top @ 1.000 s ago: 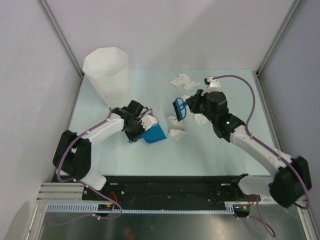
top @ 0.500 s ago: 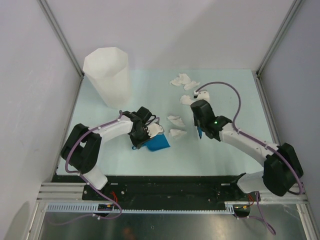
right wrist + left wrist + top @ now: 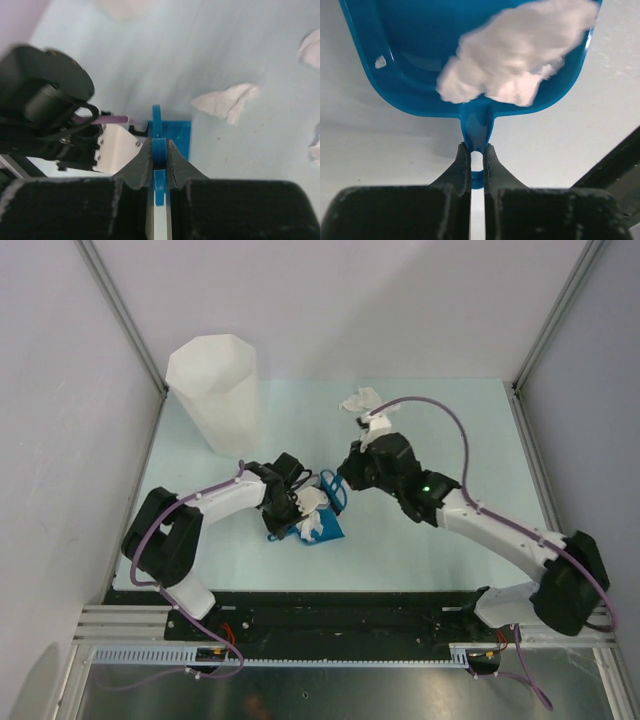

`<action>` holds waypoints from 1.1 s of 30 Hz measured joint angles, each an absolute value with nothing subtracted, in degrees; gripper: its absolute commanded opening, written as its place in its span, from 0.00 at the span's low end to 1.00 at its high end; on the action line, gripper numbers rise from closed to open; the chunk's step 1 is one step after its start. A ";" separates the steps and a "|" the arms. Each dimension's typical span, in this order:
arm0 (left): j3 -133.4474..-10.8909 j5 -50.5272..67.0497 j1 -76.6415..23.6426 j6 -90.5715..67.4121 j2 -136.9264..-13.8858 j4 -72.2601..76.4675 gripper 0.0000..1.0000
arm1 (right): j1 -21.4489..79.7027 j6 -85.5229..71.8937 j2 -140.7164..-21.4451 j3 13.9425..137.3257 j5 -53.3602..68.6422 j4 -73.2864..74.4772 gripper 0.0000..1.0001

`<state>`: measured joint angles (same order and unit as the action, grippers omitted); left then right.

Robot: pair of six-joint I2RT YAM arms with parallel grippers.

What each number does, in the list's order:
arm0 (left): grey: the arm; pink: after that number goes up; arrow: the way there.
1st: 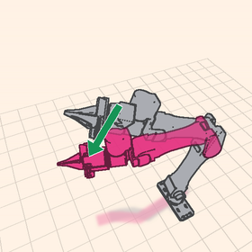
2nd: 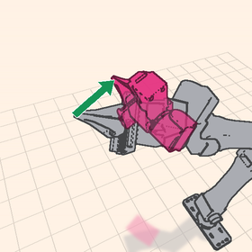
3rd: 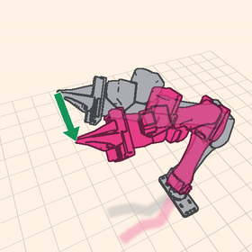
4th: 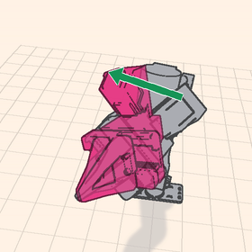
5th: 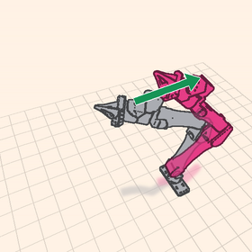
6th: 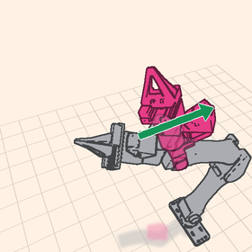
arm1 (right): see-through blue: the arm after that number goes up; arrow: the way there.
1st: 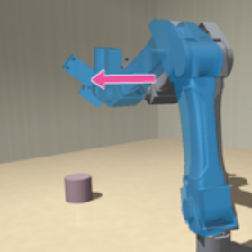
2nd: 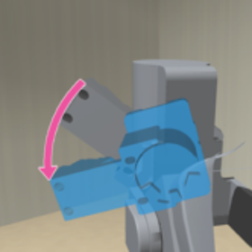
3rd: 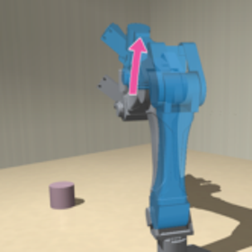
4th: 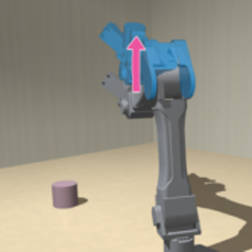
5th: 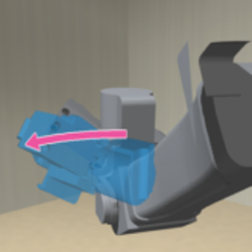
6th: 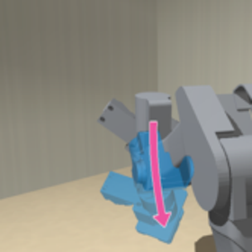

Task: Sweep away the paper scraps from the table

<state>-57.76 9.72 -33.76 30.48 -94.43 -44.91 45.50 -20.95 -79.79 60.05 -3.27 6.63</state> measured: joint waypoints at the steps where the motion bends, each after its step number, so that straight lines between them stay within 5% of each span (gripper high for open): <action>1: -57.76 10.26 -33.54 30.48 -94.26 -44.95 0.00 | 45.28 -20.80 -77.89 60.34 -4.62 7.05 0.00; 16: -66.89 19.18 -27.35 26.92 -82.32 -46.02 0.00 | 34.26 -15.14 -53.04 62.19 -24.18 18.33 0.00; 33: -112.46 4.91 -13.76 21.37 -87.70 -51.37 0.00 | 30.59 -13.82 -54.30 58.04 -23.22 23.73 0.00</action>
